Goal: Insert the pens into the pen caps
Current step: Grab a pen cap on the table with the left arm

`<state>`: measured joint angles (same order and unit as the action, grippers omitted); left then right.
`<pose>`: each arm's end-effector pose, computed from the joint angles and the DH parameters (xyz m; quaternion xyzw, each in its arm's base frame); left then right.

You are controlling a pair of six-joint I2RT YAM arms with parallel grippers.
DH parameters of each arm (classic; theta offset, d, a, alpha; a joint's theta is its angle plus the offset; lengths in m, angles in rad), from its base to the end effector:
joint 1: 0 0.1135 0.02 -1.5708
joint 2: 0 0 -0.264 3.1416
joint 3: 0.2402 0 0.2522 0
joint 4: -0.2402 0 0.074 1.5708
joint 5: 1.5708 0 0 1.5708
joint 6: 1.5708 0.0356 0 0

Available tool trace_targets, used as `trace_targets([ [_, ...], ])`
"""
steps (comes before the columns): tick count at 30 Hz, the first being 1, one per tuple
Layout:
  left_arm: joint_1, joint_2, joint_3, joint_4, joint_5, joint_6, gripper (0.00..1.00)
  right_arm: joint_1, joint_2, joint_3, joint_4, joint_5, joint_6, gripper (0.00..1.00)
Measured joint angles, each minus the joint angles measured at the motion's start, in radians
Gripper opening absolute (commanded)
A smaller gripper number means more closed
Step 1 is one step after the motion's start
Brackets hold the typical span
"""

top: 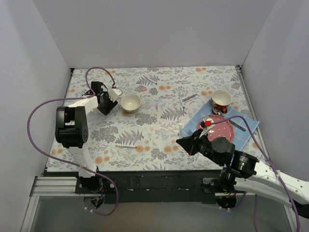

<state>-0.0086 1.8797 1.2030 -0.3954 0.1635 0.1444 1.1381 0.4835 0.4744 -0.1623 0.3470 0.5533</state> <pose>0.3809 -0.0091 0.1625 0.0939 0.9615 -0.0623 0.2508 0.0687 0.1199 0.2757 -0.1108 0.7536 0.3872 0.5195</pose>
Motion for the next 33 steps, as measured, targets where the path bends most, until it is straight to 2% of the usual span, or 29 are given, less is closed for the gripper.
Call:
trace_targets([
  [5, 0.000, -0.011, -0.004, -0.045, -0.045, -0.042, 0.23, 0.000, 0.000, 0.048, -0.022, 0.010, -0.010, 0.01],
  [11, 0.000, -0.049, -0.044, -0.090, -0.074, -0.092, 0.24, 0.000, -0.022, 0.058, -0.042, 0.010, -0.008, 0.01],
  [15, -0.004, -0.072, -0.056, -0.134, -0.074, -0.115, 0.41, 0.000, -0.042, 0.061, -0.065, 0.009, 0.000, 0.01],
  [21, -0.020, -0.103, -0.041, -0.187, -0.067, -0.100, 0.50, 0.000, -0.057, 0.061, -0.079, -0.002, 0.024, 0.01],
  [33, -0.024, 0.003, 0.140, -0.234, -0.026, 0.047, 0.50, 0.000, 0.017, 0.116, -0.098, -0.007, 0.018, 0.01],
])
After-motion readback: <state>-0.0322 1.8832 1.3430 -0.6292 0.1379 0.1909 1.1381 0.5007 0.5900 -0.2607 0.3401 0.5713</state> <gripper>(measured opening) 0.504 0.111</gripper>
